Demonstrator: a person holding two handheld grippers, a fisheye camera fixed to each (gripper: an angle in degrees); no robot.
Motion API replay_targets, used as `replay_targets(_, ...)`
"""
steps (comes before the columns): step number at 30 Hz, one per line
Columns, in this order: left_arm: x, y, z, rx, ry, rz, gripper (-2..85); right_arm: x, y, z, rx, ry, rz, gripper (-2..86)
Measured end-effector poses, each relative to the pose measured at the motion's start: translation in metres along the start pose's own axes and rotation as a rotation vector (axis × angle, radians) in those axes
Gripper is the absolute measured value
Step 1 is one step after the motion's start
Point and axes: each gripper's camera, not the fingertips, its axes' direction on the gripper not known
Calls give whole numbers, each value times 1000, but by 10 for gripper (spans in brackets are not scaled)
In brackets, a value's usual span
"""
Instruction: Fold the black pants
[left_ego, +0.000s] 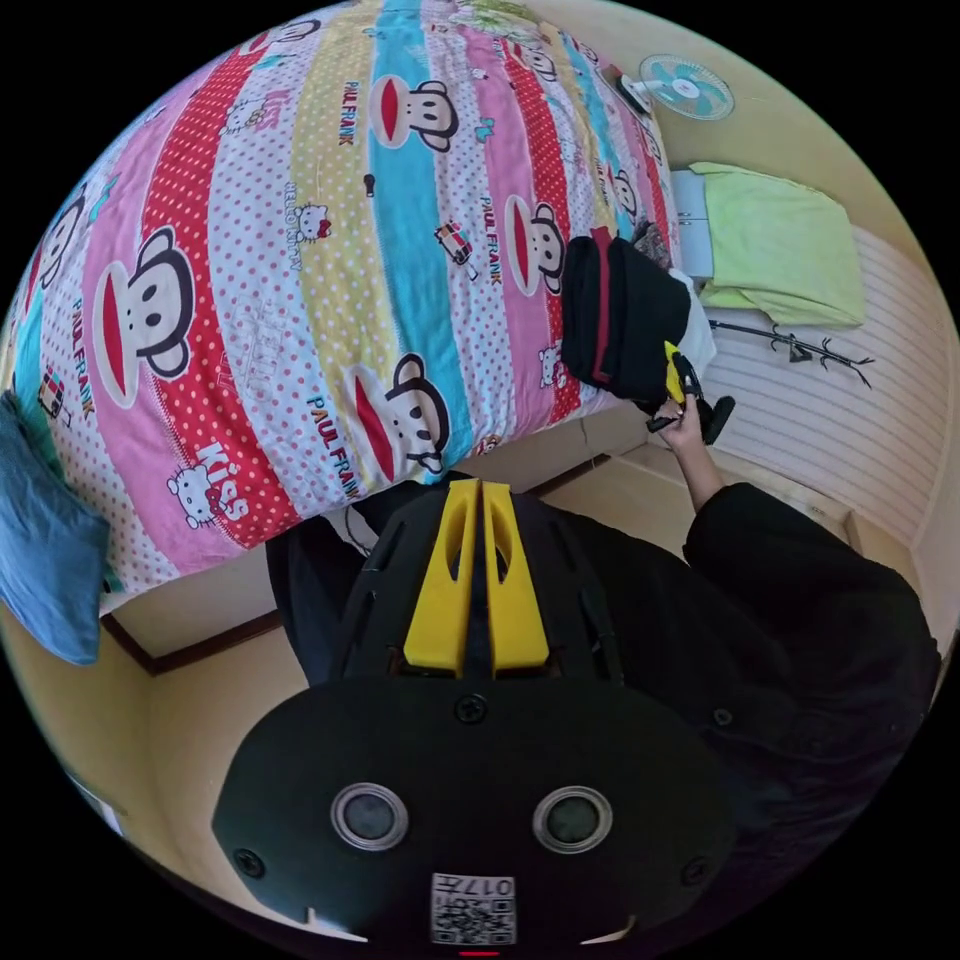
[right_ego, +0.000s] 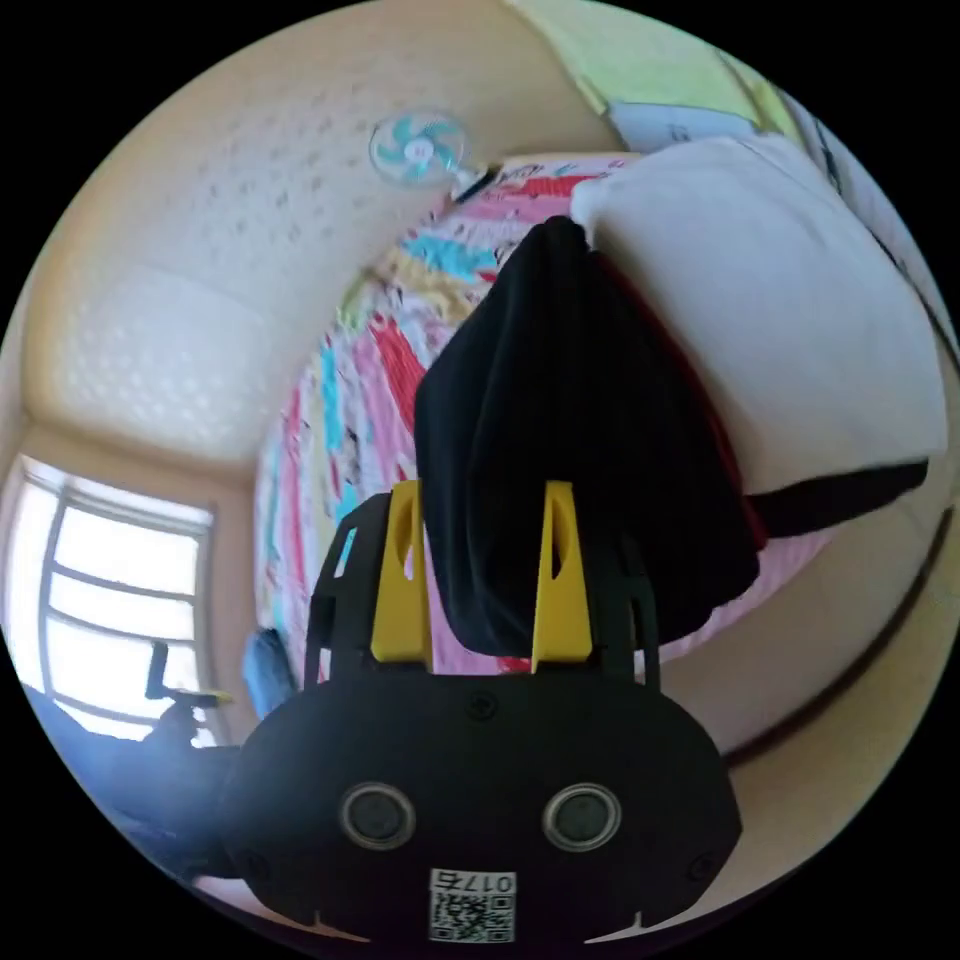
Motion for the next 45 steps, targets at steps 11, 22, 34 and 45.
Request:
replay_targets(11,15,35,-52,174,147,192,17,10,31,-39,128,-745,27,66)
replay_targets(22,-22,134,-138,466,366,296,89,-159,46,-85,238,-1421,-388,63)
replay_targets(34,-104,224,-205,868,559,208,112,-292,92,-106,192,-2058,-673,50)
replay_targets(45,-160,216,-174,775,611,-33,113,-169,198,49,-665,-803,-427,31)
